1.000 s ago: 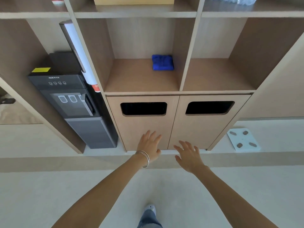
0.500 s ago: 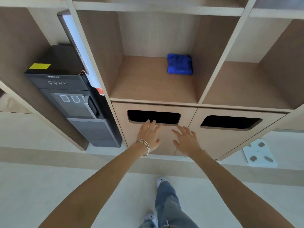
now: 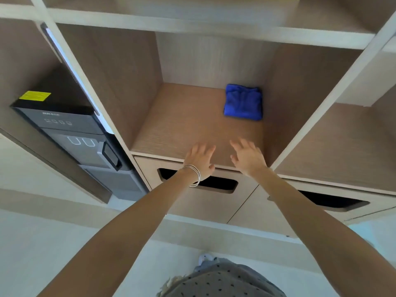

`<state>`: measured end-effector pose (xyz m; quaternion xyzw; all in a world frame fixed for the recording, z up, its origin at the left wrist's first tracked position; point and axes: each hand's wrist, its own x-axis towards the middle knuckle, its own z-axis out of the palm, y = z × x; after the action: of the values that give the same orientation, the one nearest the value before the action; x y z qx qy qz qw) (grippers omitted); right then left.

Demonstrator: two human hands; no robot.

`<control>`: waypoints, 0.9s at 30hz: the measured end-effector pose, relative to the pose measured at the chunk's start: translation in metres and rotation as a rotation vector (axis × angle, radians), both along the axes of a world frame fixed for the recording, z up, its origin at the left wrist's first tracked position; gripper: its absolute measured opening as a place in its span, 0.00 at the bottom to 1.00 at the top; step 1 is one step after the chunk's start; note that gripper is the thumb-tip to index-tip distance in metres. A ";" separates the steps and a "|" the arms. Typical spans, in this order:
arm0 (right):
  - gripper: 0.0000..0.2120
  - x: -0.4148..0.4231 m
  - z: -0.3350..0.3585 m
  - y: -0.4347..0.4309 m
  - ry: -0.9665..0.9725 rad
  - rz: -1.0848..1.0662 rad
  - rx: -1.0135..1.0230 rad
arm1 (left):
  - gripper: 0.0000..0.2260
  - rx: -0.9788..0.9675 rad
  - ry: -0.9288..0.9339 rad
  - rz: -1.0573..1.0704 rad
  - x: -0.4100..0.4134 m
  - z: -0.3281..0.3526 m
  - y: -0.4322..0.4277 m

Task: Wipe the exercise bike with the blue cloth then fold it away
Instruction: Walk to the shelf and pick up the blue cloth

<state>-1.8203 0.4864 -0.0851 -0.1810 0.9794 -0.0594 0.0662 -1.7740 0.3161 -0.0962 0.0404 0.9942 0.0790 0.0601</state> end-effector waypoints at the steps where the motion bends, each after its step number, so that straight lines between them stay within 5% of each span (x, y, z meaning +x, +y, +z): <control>1: 0.26 -0.011 -0.001 -0.001 0.006 0.003 0.002 | 0.29 0.000 0.001 0.008 -0.009 -0.001 0.000; 18: 0.29 -0.146 -0.005 -0.021 -0.086 -0.060 0.075 | 0.28 -0.029 0.016 0.105 -0.069 0.002 -0.027; 27: 0.19 -0.158 -0.015 -0.028 0.281 -0.070 0.102 | 0.27 -0.036 -0.034 0.154 -0.047 -0.011 -0.053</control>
<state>-1.9788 0.4584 -0.0997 -0.1497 0.9865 0.0139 -0.0644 -1.8215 0.2635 -0.1068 -0.0386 0.9945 0.0664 0.0713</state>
